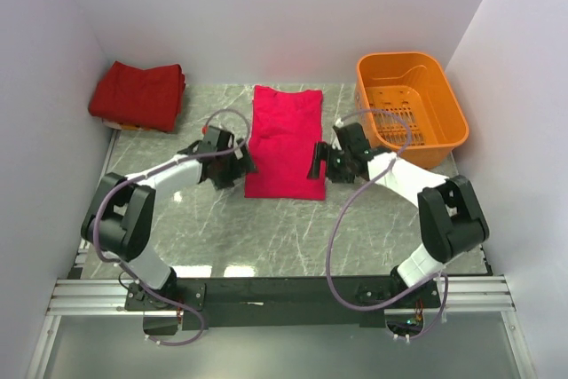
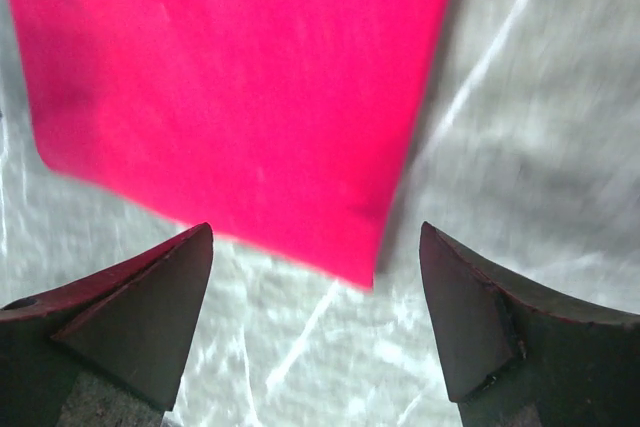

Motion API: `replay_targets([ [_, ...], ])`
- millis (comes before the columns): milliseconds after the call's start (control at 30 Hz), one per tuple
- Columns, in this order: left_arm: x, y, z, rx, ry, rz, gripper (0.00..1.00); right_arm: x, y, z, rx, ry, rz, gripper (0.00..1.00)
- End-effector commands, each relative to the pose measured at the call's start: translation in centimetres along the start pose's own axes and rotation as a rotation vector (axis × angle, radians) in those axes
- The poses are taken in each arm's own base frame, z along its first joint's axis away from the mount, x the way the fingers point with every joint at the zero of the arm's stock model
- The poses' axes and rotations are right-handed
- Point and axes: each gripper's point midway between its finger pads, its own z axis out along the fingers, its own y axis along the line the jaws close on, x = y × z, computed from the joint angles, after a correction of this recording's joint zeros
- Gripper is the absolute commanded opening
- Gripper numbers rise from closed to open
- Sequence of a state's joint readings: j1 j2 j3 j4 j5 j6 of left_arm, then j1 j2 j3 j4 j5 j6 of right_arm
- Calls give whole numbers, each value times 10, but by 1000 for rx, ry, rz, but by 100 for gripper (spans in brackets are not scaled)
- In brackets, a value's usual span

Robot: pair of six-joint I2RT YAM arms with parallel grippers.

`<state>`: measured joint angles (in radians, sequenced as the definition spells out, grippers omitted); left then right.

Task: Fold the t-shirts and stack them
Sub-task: Fold the tshirt

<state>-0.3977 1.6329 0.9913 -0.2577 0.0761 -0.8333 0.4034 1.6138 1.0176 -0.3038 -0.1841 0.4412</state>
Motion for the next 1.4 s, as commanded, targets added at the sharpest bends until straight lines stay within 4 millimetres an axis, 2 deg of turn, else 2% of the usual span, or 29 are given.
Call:
replay_targets([
  [0, 20, -16, -13, 107, 41, -14, 99, 18, 11, -7, -90, -1, 31, 89],
  [100, 40, -6, -14, 94, 74, -15, 93, 32, 5, -7, -93, 12, 49, 84],
  [233, 54, 14, -11, 44, 87, -28, 71, 46, 0, -2, -90, 37, 59, 74],
  [300, 57, 13, -8, 55, 96, -24, 62, 51, -2, 1, -86, 47, 69, 65],
  [333, 58, 15, -6, 45, 100, -27, 60, 54, -3, 3, -87, 59, 72, 61],
  [500, 60, 19, 4, 11, 105, -19, 51, 63, -6, 7, -81, 72, 83, 57],
  [633, 65, 22, 12, -9, 122, -10, 37, 67, -7, 11, -76, 84, 82, 48],
  [667, 65, 25, 13, -21, 125, -10, 32, 68, -7, 13, -80, 85, 83, 45],
  [700, 65, 26, 15, -35, 121, -17, 19, 70, -6, 15, -78, 92, 85, 43],
  [800, 68, 33, 24, -80, 137, -34, 1, 72, -8, 20, -71, 101, 100, 37],
  [900, 71, 32, 26, -70, 151, -33, 1, 75, -8, 23, -72, 106, 104, 28],
  [967, 71, 33, 24, -81, 148, -31, 1, 76, -9, 23, -68, 106, 103, 18],
  [1033, 69, 35, 20, -89, 127, -27, 1, 76, -10, 22, -58, 95, 98, 0],
  [1233, 80, 37, 2, -89, 95, -12, 1, 90, -7, 9, -86, 104, 65, 0],
  [1367, 104, 45, -13, -122, 129, 8, 1, 123, -9, -3, -75, 156, 49, 0],
])
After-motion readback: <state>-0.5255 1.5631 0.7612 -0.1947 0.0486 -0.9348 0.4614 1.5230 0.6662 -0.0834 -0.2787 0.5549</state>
